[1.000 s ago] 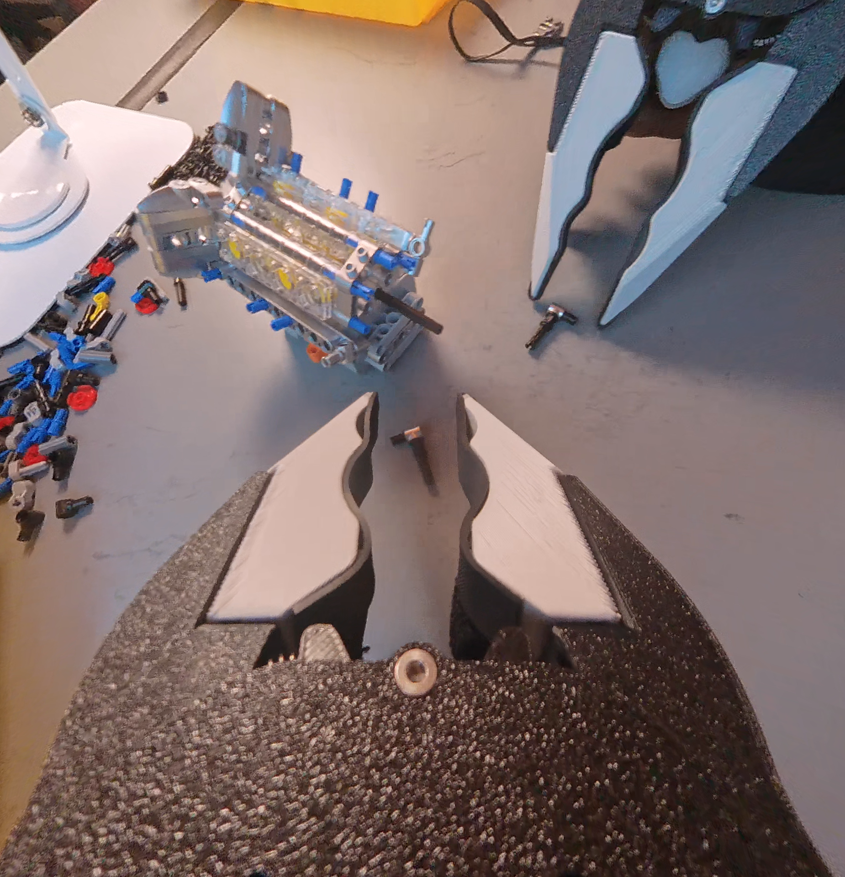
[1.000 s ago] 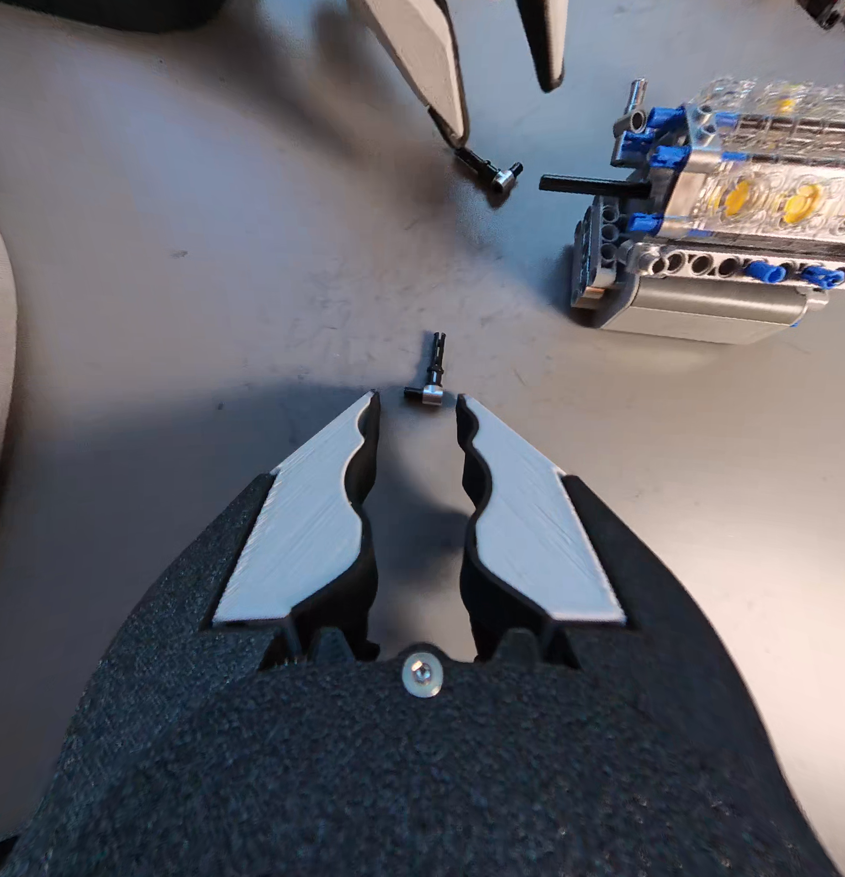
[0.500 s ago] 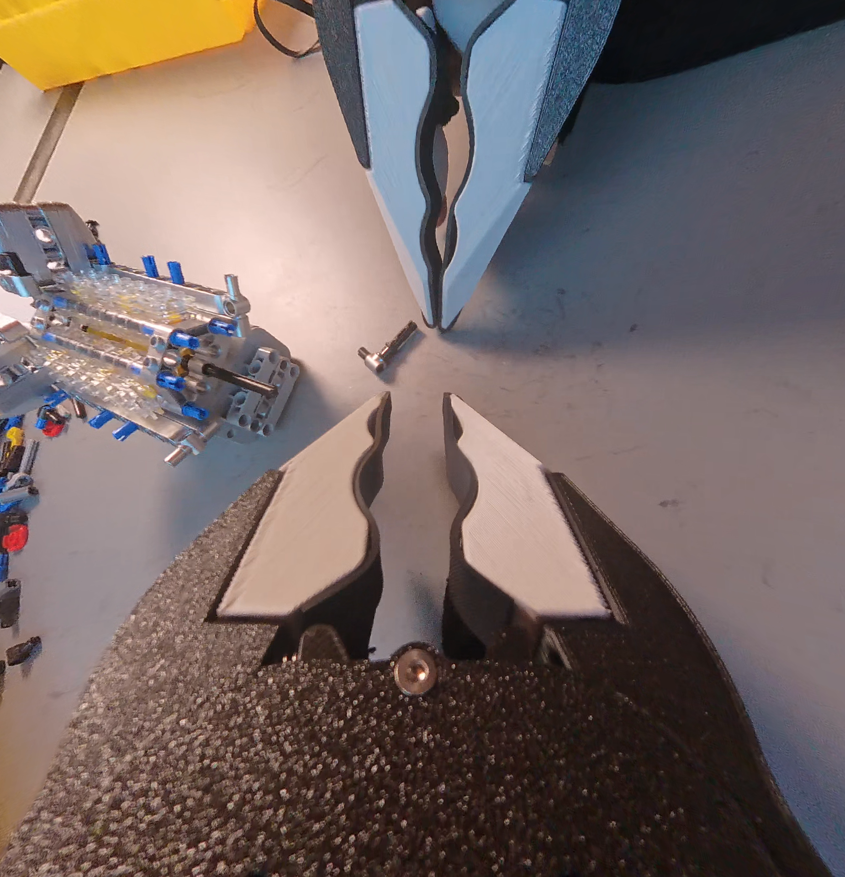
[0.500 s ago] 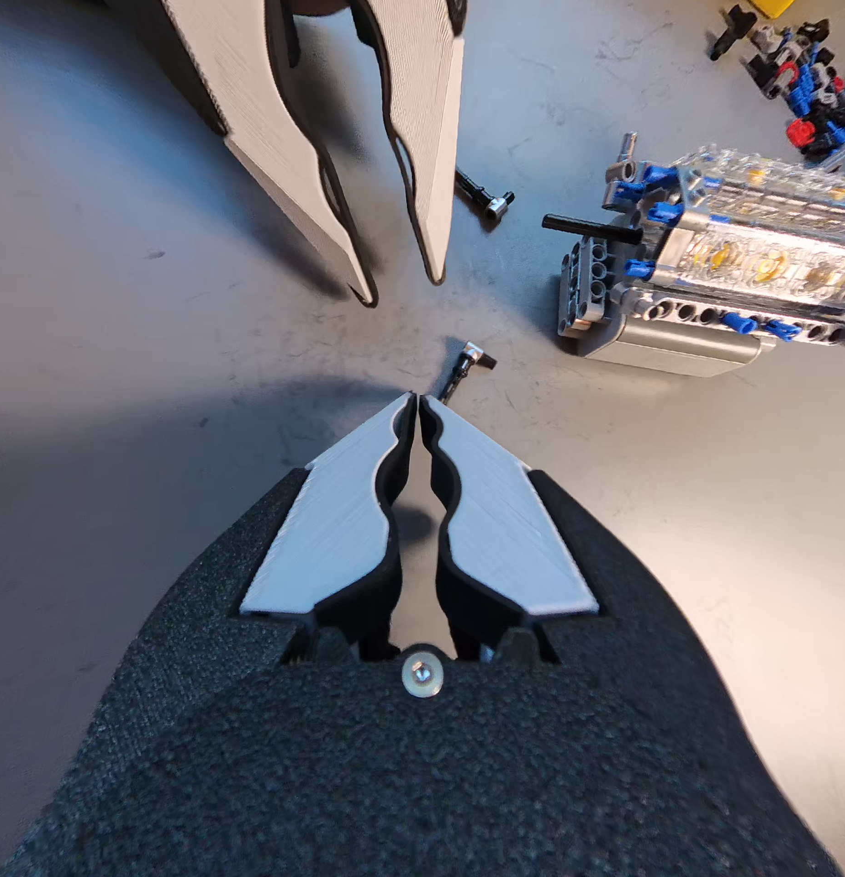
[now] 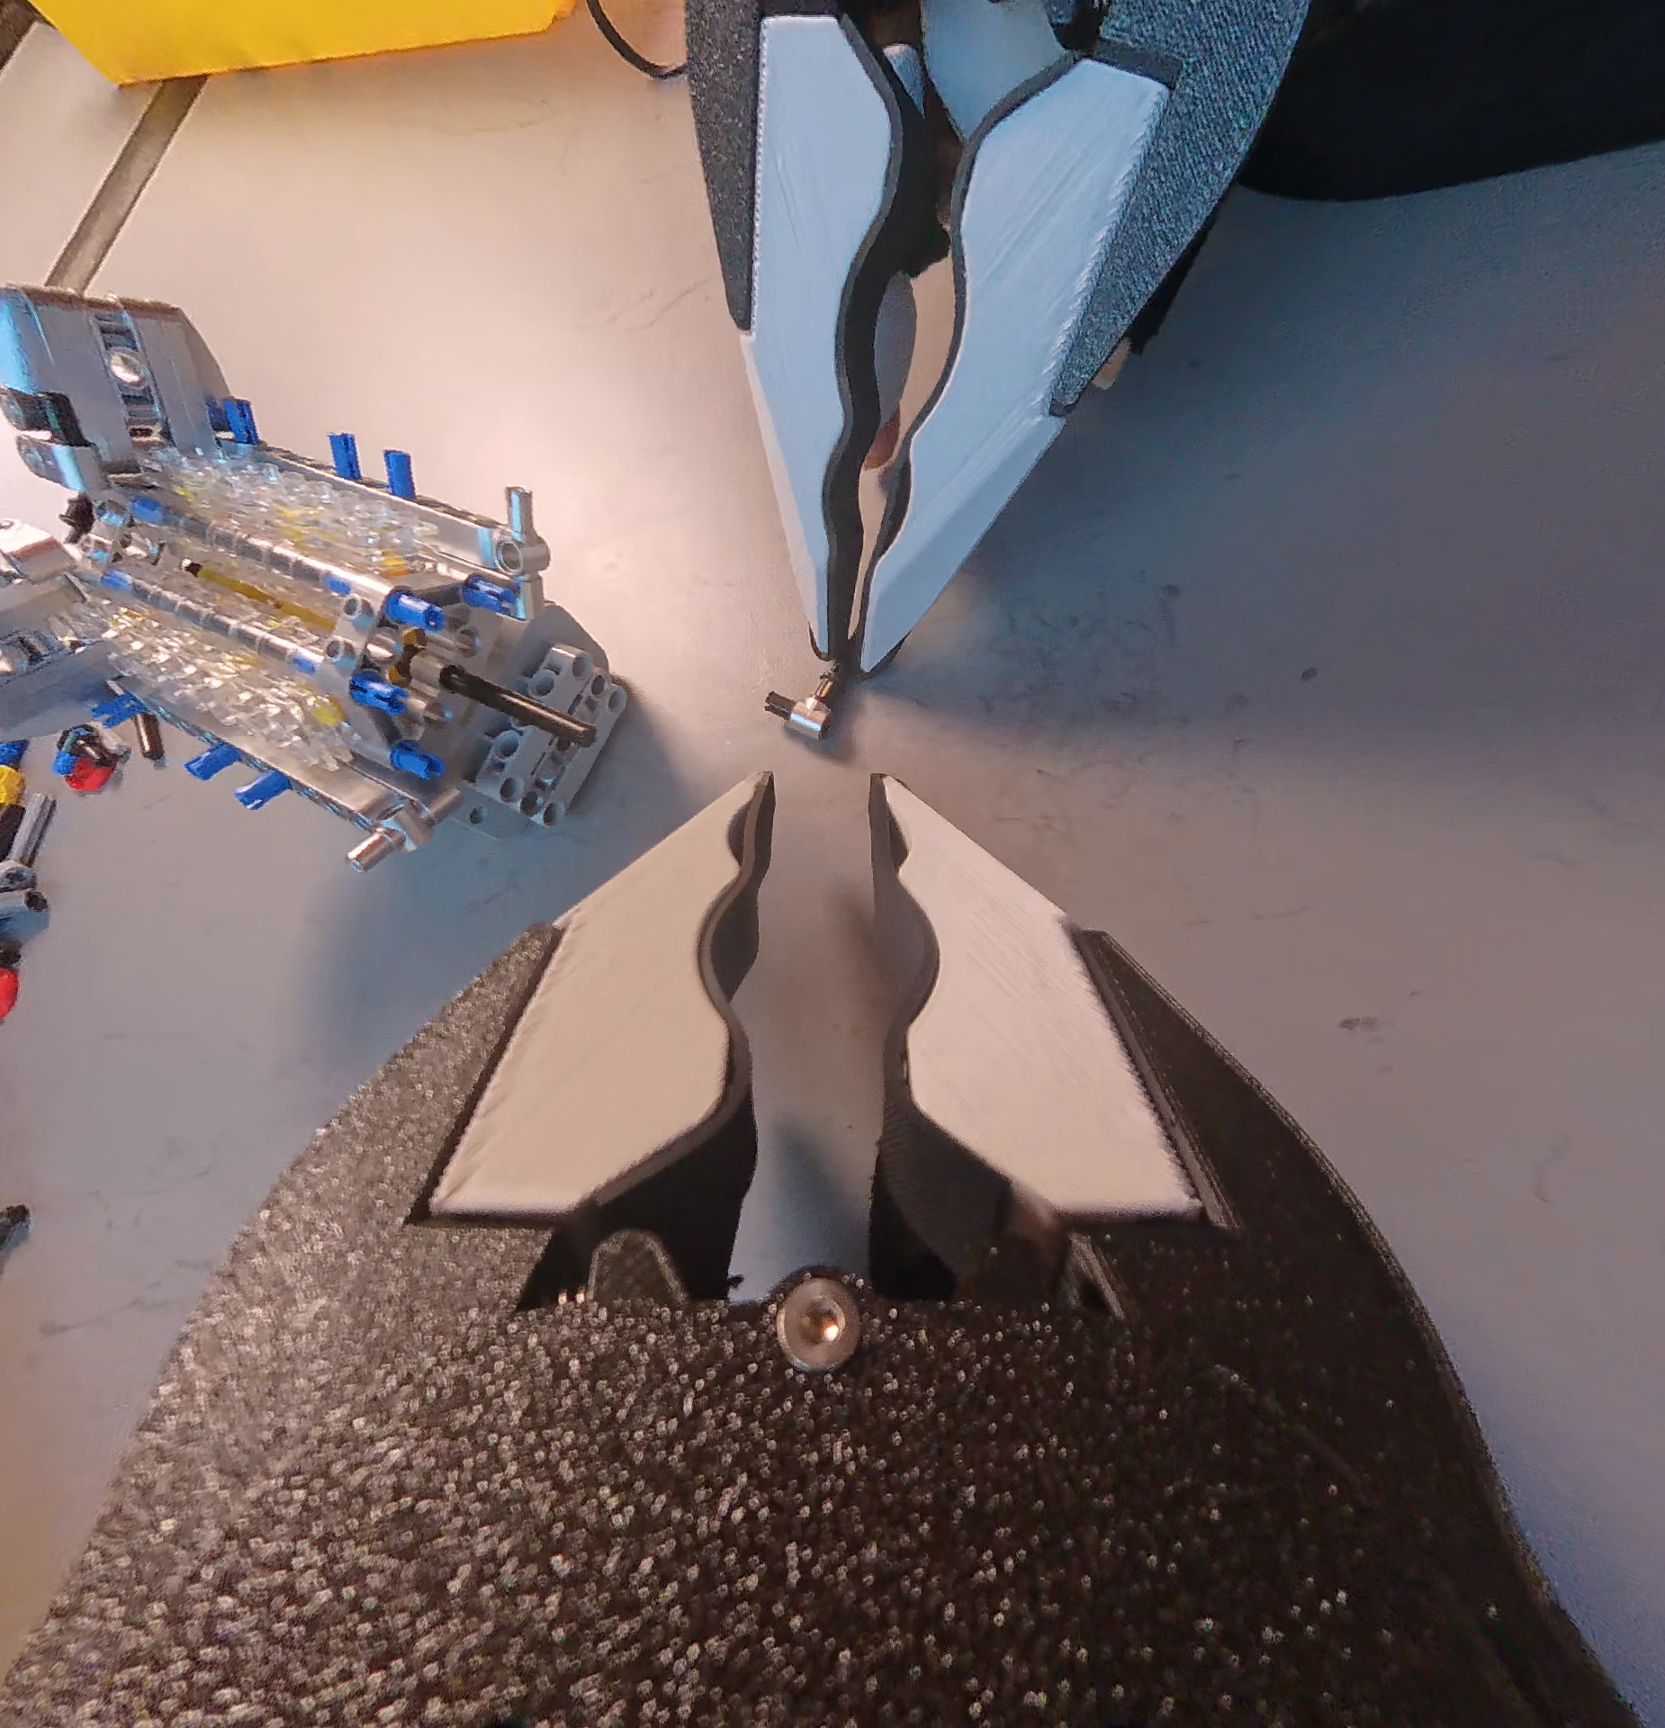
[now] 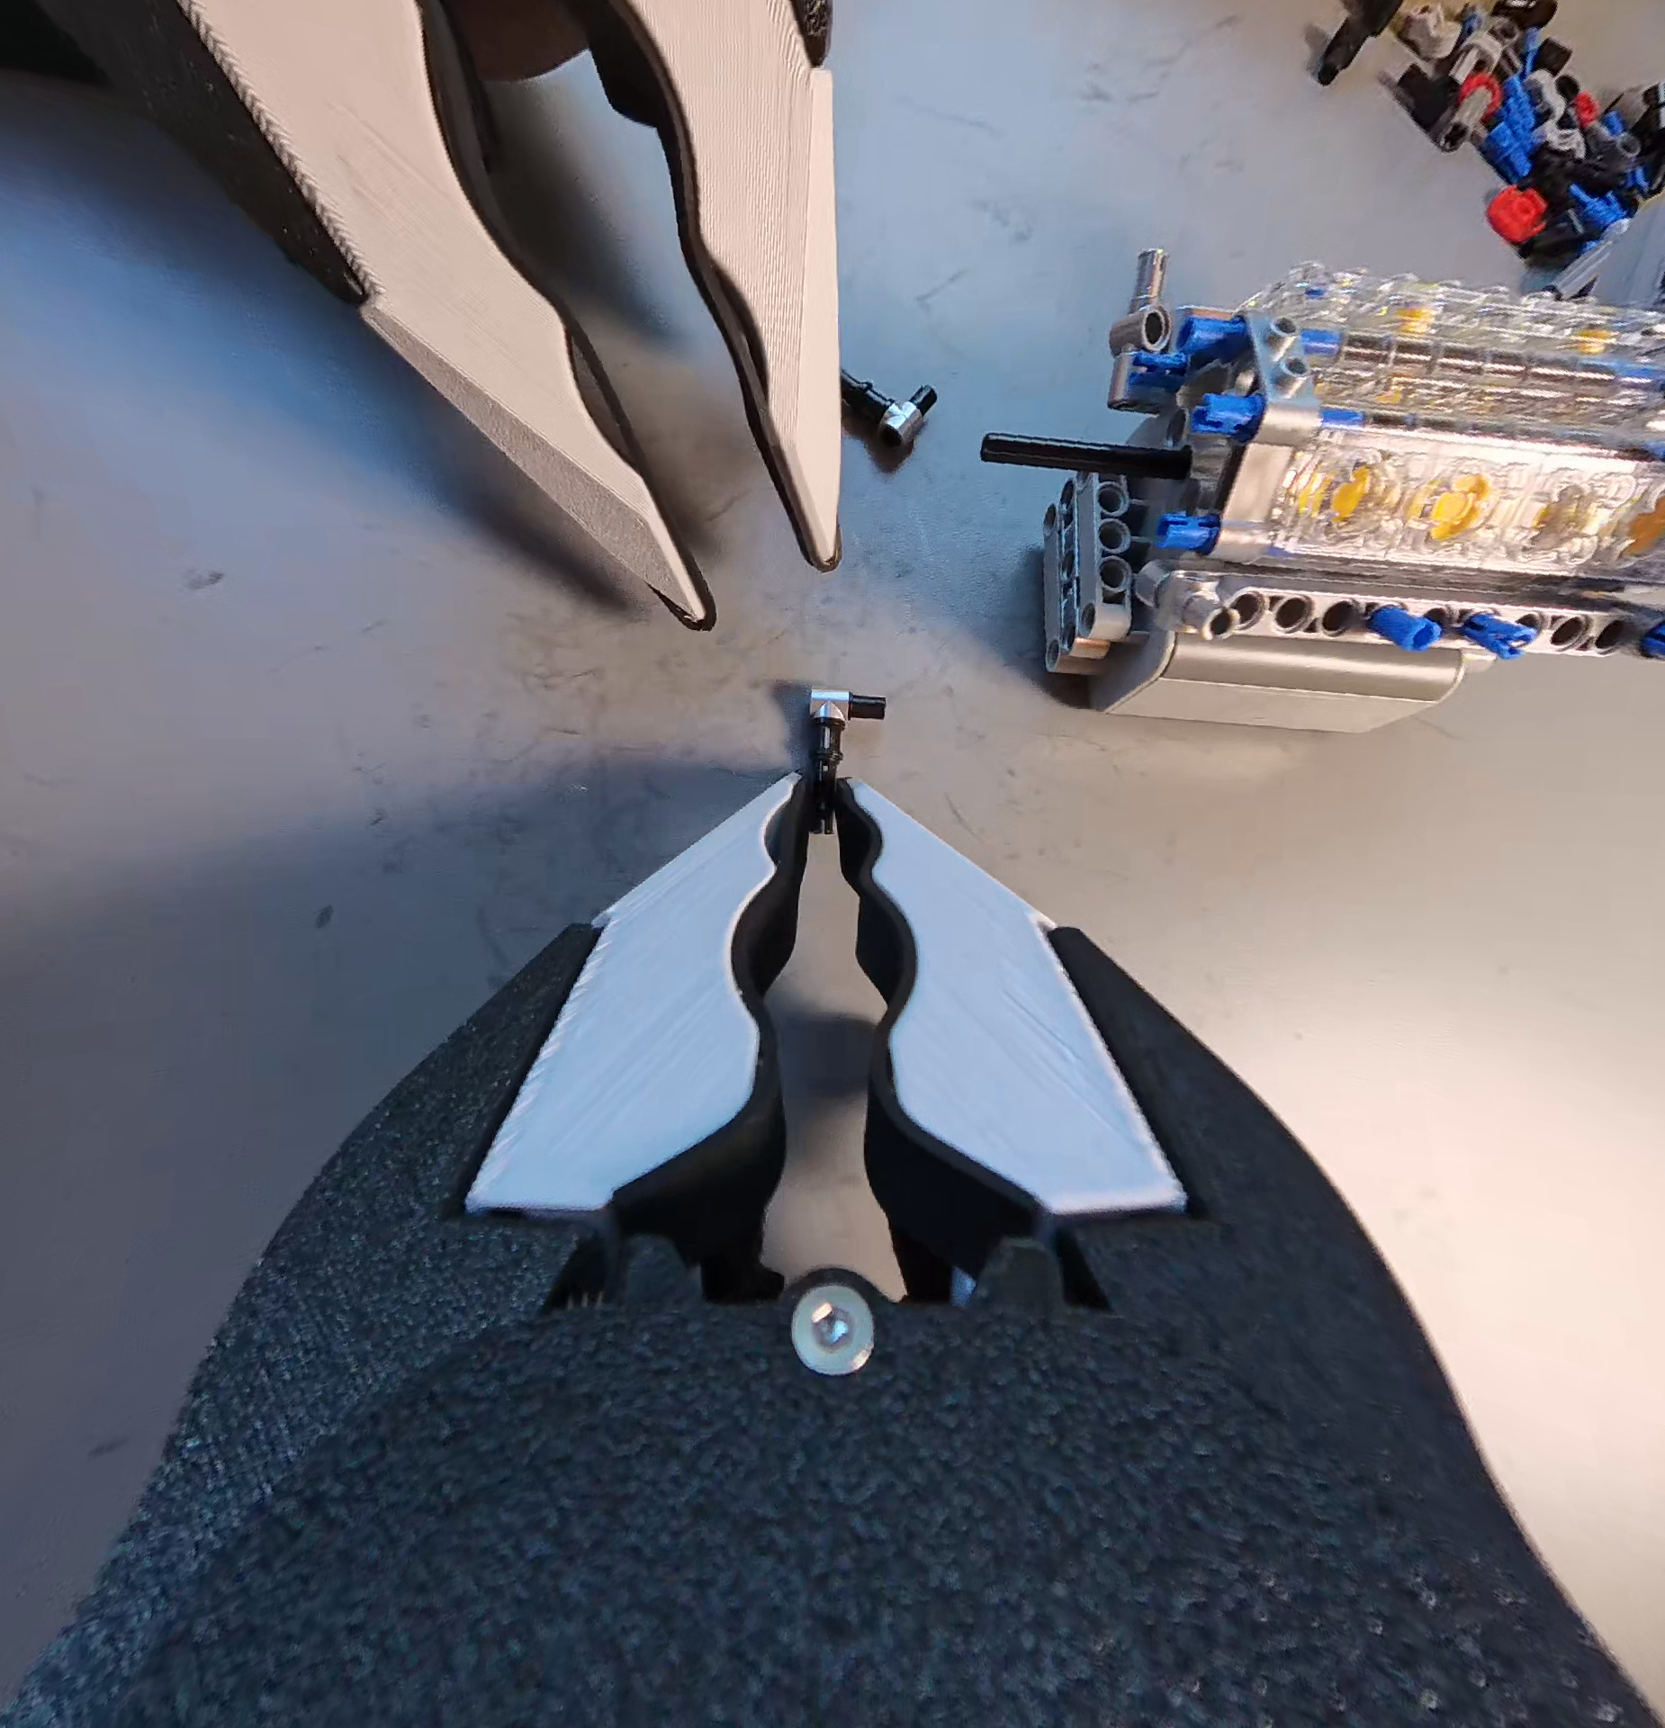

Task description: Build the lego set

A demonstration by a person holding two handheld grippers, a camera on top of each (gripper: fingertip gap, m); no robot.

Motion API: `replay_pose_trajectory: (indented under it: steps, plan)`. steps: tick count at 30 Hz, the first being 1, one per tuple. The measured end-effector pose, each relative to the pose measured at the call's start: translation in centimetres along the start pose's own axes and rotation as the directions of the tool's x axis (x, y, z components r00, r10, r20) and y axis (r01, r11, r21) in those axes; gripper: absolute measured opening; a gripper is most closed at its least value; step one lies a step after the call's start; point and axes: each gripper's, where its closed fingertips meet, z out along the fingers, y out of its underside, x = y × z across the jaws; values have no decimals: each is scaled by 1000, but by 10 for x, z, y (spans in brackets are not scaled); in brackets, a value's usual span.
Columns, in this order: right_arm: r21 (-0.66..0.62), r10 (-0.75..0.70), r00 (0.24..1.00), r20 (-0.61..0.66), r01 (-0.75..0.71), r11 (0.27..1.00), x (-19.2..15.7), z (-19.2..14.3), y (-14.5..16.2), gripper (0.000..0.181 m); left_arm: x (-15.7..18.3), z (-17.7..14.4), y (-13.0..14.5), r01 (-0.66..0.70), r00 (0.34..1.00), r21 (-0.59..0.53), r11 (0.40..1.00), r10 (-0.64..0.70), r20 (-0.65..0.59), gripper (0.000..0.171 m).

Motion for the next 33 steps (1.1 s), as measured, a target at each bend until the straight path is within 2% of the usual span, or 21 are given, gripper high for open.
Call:
replay_pose_trajectory:
  steps: [5,9,12,15,18,24,26,29,33]
  plan:
    - [21,-29,999,-27,29,999,1,-2,-3,4,-3,-4,-7,88,996,56,995,-87,-18,18]
    - [138,-60,994,-90,72,988,6,-14,-23,4,-13,-11,-19,217,976,146,965,-214,-39,20]
    - [316,-90,975,-203,152,936,12,-39,-55,4,-24,-25,-39,366,931,281,887,-350,-106,23]
    - [426,-112,949,-295,236,874,10,-60,-79,4,-23,-42,-64,505,862,400,765,-428,-271,24]
    - [447,-161,915,-370,327,833,5,-69,-90,4,-20,-52,-76,568,820,440,695,-439,-366,19]
    - [415,-215,850,-480,437,798,2,-75,-96,0,-20,-60,-82,641,763,445,625,-454,-461,7]
    - [393,-248,843,-478,457,798,-1,-71,-94,0,-22,-63,-83,665,742,444,601,-459,-489,5]
    - [414,-253,860,-443,447,793,-8,-68,-94,0,-21,-63,-81,646,756,439,625,-439,-487,5]
    - [503,-200,932,-302,334,797,-12,-74,-95,13,-13,-55,-70,449,884,419,789,-322,-340,5]
